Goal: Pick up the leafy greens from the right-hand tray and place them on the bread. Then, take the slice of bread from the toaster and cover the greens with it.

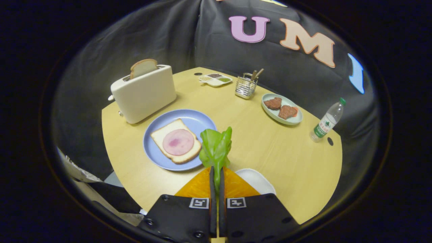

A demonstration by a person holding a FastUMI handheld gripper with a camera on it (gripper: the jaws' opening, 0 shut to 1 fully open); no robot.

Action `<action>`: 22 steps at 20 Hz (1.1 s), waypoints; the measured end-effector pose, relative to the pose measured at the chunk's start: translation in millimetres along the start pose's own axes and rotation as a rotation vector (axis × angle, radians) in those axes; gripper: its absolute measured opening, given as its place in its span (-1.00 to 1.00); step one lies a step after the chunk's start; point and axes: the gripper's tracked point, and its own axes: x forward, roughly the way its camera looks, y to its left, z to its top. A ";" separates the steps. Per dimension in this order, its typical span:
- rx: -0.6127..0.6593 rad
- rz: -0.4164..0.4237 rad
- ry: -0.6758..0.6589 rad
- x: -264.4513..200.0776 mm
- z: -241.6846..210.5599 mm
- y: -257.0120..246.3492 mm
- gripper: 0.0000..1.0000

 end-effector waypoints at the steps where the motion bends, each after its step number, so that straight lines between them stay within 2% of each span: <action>1: -0.002 0.012 0.000 0.1 2.9 5.2 -0.89; 6: -0.044 0.058 -0.021 8.8 19.7 31.7 -0.77; 22: -0.097 0.155 -0.002 48.2 50.0 94.1 -0.77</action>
